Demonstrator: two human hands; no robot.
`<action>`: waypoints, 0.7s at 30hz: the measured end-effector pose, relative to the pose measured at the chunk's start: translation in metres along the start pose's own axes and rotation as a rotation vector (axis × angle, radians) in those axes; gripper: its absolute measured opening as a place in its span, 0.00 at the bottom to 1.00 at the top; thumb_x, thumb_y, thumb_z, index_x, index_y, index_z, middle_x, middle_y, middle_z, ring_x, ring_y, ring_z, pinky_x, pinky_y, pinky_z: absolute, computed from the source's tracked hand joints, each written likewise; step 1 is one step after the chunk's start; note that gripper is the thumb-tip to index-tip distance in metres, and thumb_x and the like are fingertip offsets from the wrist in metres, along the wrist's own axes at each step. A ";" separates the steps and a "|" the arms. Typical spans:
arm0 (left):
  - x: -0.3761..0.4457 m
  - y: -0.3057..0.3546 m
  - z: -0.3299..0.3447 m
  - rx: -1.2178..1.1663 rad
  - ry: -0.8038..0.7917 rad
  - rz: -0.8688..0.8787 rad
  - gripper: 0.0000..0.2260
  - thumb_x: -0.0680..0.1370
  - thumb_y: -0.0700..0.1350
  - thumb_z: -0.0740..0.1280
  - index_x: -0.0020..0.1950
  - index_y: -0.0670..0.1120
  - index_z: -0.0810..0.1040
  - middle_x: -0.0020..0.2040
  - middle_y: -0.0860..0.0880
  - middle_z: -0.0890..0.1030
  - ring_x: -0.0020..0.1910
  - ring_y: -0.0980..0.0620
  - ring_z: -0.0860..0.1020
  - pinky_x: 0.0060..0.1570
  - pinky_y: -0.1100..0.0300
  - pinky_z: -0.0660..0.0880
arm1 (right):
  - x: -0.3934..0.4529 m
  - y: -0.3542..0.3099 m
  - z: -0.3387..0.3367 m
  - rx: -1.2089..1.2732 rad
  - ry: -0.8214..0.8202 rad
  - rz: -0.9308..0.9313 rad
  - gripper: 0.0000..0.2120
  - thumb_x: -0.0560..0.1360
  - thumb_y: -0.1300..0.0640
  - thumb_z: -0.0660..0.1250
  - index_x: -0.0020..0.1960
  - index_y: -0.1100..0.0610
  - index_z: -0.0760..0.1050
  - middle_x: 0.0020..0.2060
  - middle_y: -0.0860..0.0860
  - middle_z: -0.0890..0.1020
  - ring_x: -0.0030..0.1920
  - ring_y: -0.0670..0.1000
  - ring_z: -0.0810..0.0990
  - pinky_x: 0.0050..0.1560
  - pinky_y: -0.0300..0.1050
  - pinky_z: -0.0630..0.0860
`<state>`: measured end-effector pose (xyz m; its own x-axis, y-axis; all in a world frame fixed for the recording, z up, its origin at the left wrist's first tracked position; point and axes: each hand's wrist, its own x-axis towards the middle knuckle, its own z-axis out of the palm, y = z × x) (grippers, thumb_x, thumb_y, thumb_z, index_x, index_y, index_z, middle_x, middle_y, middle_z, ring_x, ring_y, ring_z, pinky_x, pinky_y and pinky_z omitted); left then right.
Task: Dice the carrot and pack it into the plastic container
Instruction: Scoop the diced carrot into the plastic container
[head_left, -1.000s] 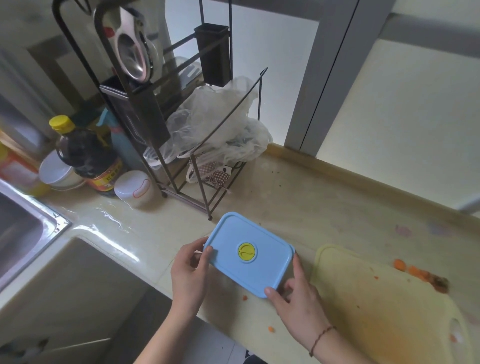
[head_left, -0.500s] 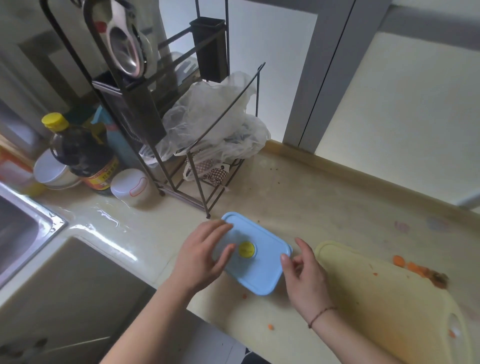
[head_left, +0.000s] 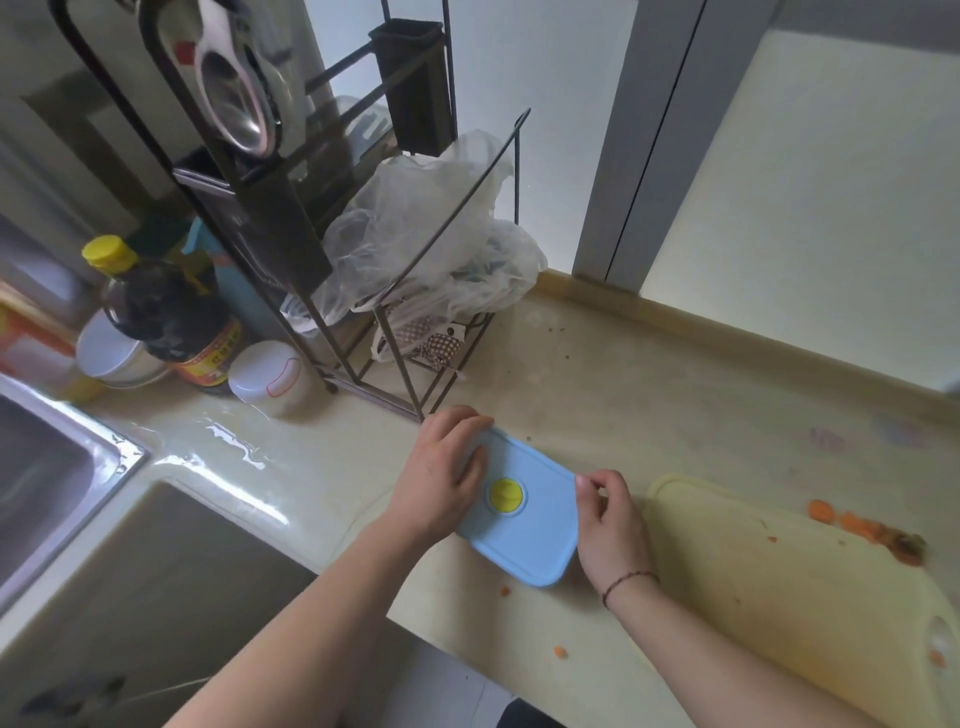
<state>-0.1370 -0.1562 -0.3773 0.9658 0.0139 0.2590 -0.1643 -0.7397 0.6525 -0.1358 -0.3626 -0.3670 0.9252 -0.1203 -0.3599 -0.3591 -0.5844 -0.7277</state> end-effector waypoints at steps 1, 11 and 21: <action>0.000 0.002 -0.004 0.023 -0.035 0.053 0.17 0.82 0.49 0.60 0.64 0.42 0.79 0.62 0.46 0.76 0.60 0.48 0.73 0.63 0.55 0.70 | -0.005 0.000 -0.001 0.008 0.034 0.013 0.08 0.80 0.45 0.56 0.52 0.48 0.68 0.40 0.48 0.79 0.44 0.57 0.78 0.47 0.52 0.76; -0.012 -0.011 -0.005 0.191 -0.234 0.180 0.33 0.84 0.63 0.52 0.79 0.38 0.65 0.79 0.44 0.65 0.80 0.47 0.60 0.79 0.57 0.54 | -0.038 0.007 0.032 -0.613 0.070 -0.564 0.34 0.77 0.37 0.47 0.76 0.57 0.59 0.75 0.58 0.63 0.74 0.62 0.60 0.66 0.61 0.61; -0.021 -0.014 -0.012 -0.154 -0.123 -0.057 0.35 0.81 0.67 0.58 0.81 0.46 0.62 0.82 0.50 0.61 0.81 0.52 0.57 0.79 0.57 0.55 | -0.036 0.014 0.020 -0.334 0.005 -0.595 0.37 0.76 0.34 0.52 0.78 0.53 0.50 0.77 0.57 0.55 0.77 0.57 0.52 0.74 0.53 0.53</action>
<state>-0.1571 -0.1377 -0.3833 0.9900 -0.0367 0.1360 -0.1287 -0.6285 0.7671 -0.1762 -0.3508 -0.3760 0.9542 0.2952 0.0487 0.2673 -0.7682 -0.5817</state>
